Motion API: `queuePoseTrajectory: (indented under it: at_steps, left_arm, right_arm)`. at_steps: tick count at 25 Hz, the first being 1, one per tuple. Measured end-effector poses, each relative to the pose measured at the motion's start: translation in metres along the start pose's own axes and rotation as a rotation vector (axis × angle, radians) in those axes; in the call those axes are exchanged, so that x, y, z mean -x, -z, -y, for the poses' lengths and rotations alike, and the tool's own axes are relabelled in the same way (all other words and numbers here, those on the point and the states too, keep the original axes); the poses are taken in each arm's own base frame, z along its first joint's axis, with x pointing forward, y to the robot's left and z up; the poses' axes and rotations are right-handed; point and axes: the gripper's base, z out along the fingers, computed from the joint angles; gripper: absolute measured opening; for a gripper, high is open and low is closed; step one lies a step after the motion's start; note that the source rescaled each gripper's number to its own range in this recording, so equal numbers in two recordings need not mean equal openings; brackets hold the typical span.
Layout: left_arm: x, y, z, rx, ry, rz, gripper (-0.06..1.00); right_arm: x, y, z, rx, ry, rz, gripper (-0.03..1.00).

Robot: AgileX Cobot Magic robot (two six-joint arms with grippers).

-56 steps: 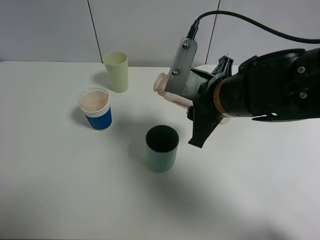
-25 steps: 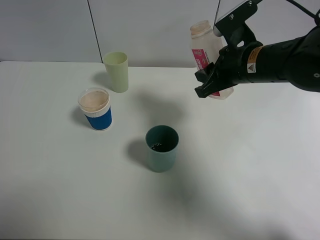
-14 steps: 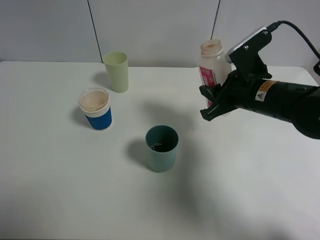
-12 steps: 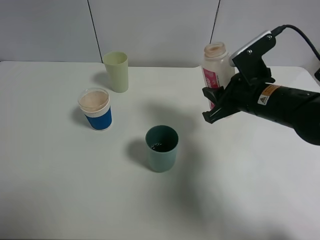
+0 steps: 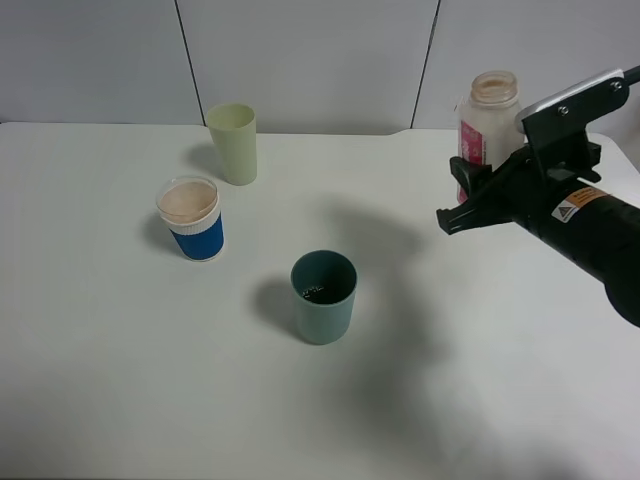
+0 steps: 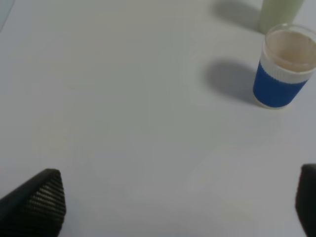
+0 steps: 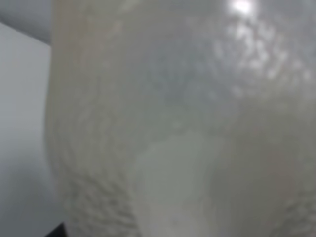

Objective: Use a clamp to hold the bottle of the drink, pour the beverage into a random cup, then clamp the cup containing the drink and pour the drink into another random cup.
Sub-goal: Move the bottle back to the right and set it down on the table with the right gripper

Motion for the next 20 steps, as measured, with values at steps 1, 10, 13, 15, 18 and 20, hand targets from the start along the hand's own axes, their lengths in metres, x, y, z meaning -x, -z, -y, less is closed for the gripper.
queuePoseTrajectory:
  at_steps: [1, 10, 13, 15, 18, 20]
  left_arm:
    - [0.000, 0.000, 0.000, 0.000, 0.000, 0.000, 0.78]
    - [0.000, 0.000, 0.000, 0.000, 0.000, 0.000, 0.78]
    - [0.000, 0.000, 0.000, 0.000, 0.000, 0.000, 0.78]
    - [0.000, 0.000, 0.000, 0.000, 0.000, 0.000, 0.78]
    - [0.000, 0.000, 0.000, 0.000, 0.000, 0.000, 0.78]
    - [0.000, 0.000, 0.000, 0.000, 0.000, 0.000, 0.78]
  right_arm:
    - [-0.001, 0.000, 0.002, -0.011, -0.002, 0.000, 0.04]
    - [-0.007, -0.005, 0.019, -0.108, -0.007, 0.030, 0.04]
    - [-0.020, -0.013, 0.014, -0.109, 0.017, 0.029, 0.04]
    - [-0.029, -0.018, 0.009, -0.086, 0.036, 0.020, 0.04]
    - [-0.044, -0.023, 0.002, -0.047, 0.048, -0.023, 0.04]
    - [-0.048, -0.024, 0.000, -0.037, 0.053, -0.040, 0.04]
